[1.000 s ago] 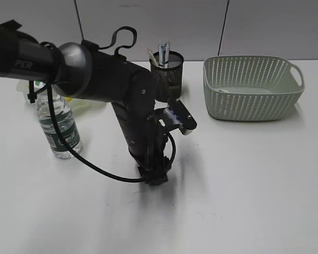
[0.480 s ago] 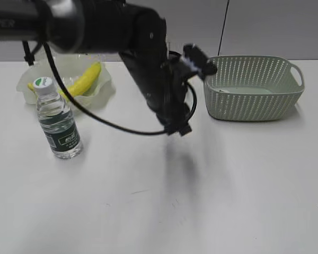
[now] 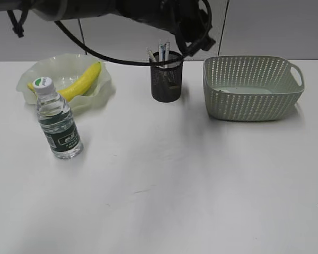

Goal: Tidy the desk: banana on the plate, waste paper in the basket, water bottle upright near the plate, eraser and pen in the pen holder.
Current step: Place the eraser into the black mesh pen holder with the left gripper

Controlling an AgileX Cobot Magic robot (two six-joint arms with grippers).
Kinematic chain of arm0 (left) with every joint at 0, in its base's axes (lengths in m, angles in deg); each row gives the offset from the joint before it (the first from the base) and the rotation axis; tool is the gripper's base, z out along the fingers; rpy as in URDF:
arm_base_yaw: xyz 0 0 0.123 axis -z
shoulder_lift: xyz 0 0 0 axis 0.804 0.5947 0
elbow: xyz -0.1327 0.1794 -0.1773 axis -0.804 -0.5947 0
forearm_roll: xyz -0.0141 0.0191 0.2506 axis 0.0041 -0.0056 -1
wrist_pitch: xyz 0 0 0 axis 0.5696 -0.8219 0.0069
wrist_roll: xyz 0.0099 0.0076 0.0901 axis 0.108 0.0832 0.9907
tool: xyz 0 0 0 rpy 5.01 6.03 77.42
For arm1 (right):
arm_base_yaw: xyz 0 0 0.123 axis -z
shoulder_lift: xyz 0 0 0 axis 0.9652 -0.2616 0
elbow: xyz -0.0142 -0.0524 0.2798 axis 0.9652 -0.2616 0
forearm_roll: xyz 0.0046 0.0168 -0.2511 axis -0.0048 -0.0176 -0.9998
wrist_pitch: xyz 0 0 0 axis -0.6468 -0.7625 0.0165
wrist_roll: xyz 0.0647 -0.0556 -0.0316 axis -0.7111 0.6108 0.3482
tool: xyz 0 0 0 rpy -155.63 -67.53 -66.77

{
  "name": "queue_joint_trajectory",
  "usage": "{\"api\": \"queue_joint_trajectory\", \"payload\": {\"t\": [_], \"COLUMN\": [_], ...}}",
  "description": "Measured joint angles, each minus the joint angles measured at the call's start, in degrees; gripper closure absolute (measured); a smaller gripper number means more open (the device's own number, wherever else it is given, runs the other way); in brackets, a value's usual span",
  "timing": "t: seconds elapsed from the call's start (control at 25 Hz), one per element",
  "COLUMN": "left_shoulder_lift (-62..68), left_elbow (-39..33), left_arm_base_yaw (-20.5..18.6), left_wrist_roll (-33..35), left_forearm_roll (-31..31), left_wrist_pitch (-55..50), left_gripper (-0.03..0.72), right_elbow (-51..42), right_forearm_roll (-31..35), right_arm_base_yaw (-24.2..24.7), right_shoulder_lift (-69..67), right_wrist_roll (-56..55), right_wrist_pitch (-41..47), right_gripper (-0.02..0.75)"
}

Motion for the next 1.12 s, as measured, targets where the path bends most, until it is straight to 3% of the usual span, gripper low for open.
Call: {"api": "queue_joint_trajectory", "payload": {"t": [0.36,1.0,1.12], "left_shoulder_lift": [6.5,12.2,12.2], "left_elbow": [0.1,0.1,0.1], "left_arm_base_yaw": [-7.8,-8.2,-8.2], "left_wrist_roll": [0.0,0.0,0.0], "left_forearm_roll": [4.4,5.1,5.1], "left_wrist_pitch": [8.6,11.6,11.8], "left_gripper": [0.499,0.499,0.433], "right_elbow": [0.0,0.0,0.0], "right_forearm_roll": [0.0,0.0,0.0], "right_arm_base_yaw": [0.0,0.0,0.0], "right_shoulder_lift": [0.0,0.0,0.0], "right_wrist_roll": [0.0,0.0,0.0], "right_wrist_pitch": [0.0,0.0,0.0], "right_gripper": [0.364,0.364,0.364]}}
